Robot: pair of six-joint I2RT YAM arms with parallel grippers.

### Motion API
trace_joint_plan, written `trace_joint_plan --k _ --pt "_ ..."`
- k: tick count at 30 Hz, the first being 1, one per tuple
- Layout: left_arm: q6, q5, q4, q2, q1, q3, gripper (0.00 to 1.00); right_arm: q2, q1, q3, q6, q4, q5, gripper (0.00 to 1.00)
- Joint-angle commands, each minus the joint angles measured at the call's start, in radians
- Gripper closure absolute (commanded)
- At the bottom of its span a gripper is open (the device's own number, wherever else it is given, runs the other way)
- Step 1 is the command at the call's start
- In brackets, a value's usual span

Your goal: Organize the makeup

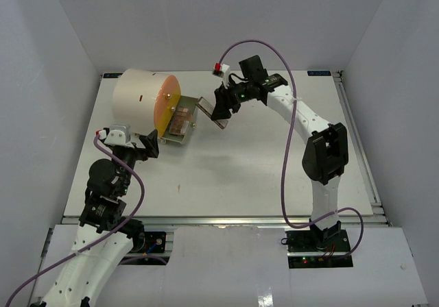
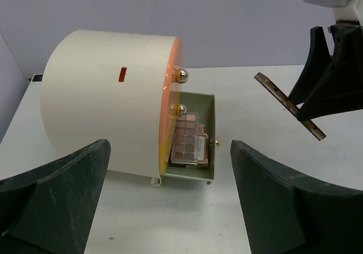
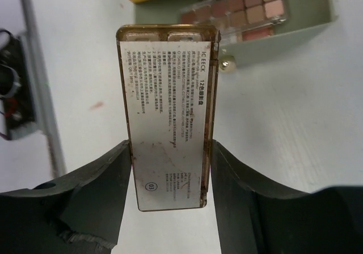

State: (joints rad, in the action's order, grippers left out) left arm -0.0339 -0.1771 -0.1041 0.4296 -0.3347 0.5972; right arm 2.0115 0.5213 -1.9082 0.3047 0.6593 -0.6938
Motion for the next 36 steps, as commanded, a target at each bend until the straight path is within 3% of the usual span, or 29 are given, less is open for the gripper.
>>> trace_joint_plan --k 1,4,7,11,13,19,23,29,36 --pt "0.008 -0.025 0.006 -0.010 0.005 -0.005 0.02 0.040 0.050 -0.029 -0.420 -0.287 -0.146 0.79" --pt "0.014 -0.043 0.006 -0.004 0.006 -0.005 0.02 0.068 0.087 -0.041 -0.652 -0.436 -0.098 0.80" --pt "0.019 -0.055 0.006 0.014 0.008 -0.007 0.02 0.105 0.104 -0.020 -0.938 -0.580 0.005 0.89" --pt "0.026 -0.061 0.004 0.034 0.015 -0.005 0.02 0.164 0.109 0.026 -1.218 -0.834 0.045 0.87" --pt "0.026 -0.062 0.002 0.041 0.020 -0.005 0.02 0.181 0.111 0.034 -1.284 -0.896 0.062 0.84" --pt "0.028 -0.062 0.005 0.043 0.029 -0.007 0.02 0.262 0.117 -0.012 -1.369 -0.918 0.133 0.75" --pt "0.028 -0.055 0.006 0.043 0.032 -0.007 0.02 0.277 0.126 -0.006 -1.351 -0.905 0.160 0.68" --pt "0.028 -0.056 0.003 0.035 0.034 -0.007 0.02 0.278 0.143 0.000 -1.305 -0.864 0.193 0.66" --pt "0.028 -0.052 0.003 0.031 0.036 -0.005 0.02 0.275 0.154 0.019 -1.271 -0.831 0.224 0.49"
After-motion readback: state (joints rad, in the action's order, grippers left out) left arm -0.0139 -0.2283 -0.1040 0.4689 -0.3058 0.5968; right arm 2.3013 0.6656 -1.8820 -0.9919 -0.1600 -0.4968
